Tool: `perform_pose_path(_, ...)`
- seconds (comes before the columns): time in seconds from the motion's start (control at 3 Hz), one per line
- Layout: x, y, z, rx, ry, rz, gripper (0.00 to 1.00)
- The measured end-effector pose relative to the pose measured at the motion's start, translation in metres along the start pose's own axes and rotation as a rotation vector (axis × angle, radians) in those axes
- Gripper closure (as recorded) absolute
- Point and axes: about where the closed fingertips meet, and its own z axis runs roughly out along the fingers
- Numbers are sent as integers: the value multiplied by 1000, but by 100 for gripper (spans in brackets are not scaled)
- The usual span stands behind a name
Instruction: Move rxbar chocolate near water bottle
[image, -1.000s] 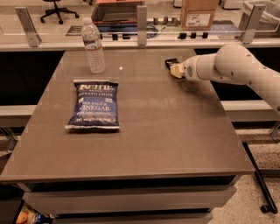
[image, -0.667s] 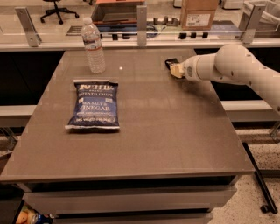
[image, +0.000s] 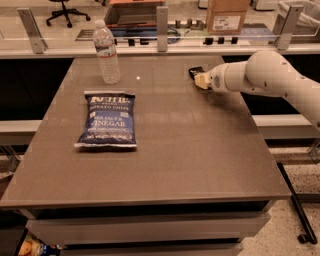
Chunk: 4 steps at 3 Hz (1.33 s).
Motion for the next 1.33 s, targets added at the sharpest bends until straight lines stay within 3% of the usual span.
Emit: perform_pose_path(1.33, 0, 0, 0, 0, 0, 0, 100)
